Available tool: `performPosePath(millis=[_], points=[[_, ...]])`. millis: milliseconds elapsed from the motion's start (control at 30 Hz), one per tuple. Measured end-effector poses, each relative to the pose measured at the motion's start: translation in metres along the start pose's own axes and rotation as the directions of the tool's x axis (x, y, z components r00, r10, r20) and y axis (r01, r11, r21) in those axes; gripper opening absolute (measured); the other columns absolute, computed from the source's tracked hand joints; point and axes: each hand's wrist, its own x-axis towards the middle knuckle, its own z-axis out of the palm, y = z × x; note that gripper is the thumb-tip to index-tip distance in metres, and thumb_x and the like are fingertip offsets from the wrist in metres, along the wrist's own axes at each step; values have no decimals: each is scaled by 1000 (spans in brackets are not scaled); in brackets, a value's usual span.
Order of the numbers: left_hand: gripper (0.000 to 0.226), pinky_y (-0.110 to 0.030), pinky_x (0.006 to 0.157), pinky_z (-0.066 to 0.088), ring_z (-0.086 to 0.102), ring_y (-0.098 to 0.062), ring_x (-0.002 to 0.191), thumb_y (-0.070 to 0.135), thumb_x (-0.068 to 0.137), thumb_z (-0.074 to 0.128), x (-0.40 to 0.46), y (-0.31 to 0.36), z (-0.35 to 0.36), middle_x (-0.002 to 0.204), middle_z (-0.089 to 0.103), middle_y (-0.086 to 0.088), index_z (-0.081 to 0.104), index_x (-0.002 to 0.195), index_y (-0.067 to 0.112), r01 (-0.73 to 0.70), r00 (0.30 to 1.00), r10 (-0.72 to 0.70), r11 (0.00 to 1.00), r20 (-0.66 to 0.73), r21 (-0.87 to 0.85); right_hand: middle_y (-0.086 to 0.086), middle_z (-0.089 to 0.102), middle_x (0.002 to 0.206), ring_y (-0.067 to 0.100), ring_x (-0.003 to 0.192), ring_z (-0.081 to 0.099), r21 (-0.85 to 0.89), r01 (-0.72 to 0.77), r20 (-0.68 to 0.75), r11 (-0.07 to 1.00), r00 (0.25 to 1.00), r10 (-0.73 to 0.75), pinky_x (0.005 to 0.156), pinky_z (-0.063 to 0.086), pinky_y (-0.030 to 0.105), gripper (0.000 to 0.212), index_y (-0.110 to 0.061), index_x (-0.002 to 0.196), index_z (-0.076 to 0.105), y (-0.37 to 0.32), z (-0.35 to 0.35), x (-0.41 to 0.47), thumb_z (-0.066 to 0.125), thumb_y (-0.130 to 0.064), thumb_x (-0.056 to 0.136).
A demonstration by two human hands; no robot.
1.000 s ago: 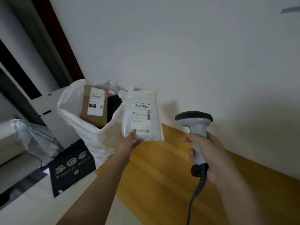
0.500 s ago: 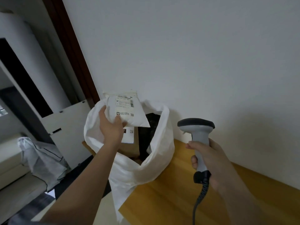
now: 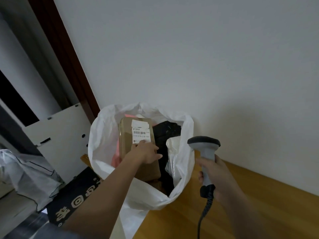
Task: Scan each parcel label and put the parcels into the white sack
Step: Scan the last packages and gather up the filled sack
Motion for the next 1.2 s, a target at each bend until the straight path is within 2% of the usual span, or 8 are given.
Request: performPosePath(millis=[67, 167, 300, 367, 400, 533, 867, 1200], points=[[40, -46, 108, 32, 40, -29, 133, 44, 101, 41, 3, 5, -5, 138, 53, -7, 58, 128, 21, -1, 986, 3, 1000, -165, 12, 9, 48, 84, 12, 46, 48, -2, 7, -27, 1000, 1000, -7, 46, 40, 27, 19, -13, 109, 55, -4, -2, 2, 60, -7, 92], [27, -42, 91, 47, 60, -31, 105, 32, 99, 47, 7, 24, -16, 113, 64, -9, 65, 101, 12, -47, 880, -5, 994, -475, -98, 9, 47, 78, 15, 49, 45, 15, 20, -89, 1000, 996, -18, 45, 40, 27, 16, -16, 102, 56, -11, -11, 1, 61, -6, 92], [27, -37, 89, 44, 60, -29, 101, 27, 96, 50, -3, 71, -28, 109, 63, -7, 66, 111, 13, -199, 718, 69, 974, -692, -110, 8, 50, 87, 16, 55, 47, 35, 68, -163, 997, 985, -61, 43, 43, 23, 17, -19, 106, 56, -16, -39, -6, 61, -9, 93], [28, -27, 88, 32, 58, -26, 105, 26, 96, 49, -13, 98, -29, 114, 61, -4, 65, 118, 14, -285, 667, 125, 954, -735, -96, 7, 50, 88, 16, 55, 48, 48, 97, -191, 994, 978, -86, 44, 44, 23, 19, -20, 108, 56, -19, -58, -12, 61, -10, 93], [29, -25, 86, 28, 57, -24, 107, 25, 97, 50, -18, 112, -28, 118, 60, -3, 63, 121, 15, -326, 659, 153, 941, -737, -96, 7, 50, 88, 16, 56, 49, 55, 109, -205, 993, 974, -96, 46, 44, 24, 19, -20, 108, 56, -21, -70, -17, 62, -10, 93], [28, -34, 95, 43, 58, -23, 109, 21, 97, 53, -35, 175, -16, 121, 60, -8, 63, 121, 10, -505, 651, 295, 856, -700, -109, 8, 49, 88, 16, 58, 48, 65, 154, -244, 986, 961, -134, 49, 44, 27, 21, -20, 110, 55, -29, -125, -41, 62, -10, 93], [27, -29, 96, 41, 57, -21, 110, 20, 97, 53, -94, 413, 77, 122, 58, -4, 63, 121, 14, -647, 690, 480, 744, -542, -165, 7, 52, 82, 16, 58, 51, 71, 180, -417, 981, 899, -135, 51, 44, 28, 20, -20, 109, 55, -31, -356, -125, 63, -13, 93], [33, -36, 103, 42, 49, -22, 125, 27, 99, 51, -158, 646, 228, 141, 47, -2, 57, 131, 20, -704, 709, 699, 692, -95, -160, 8, 53, 83, 18, 58, 52, 195, 163, -698, 967, 716, 20, 50, 44, 30, 28, -21, 118, 54, 4, -589, -207, 64, -15, 93]])
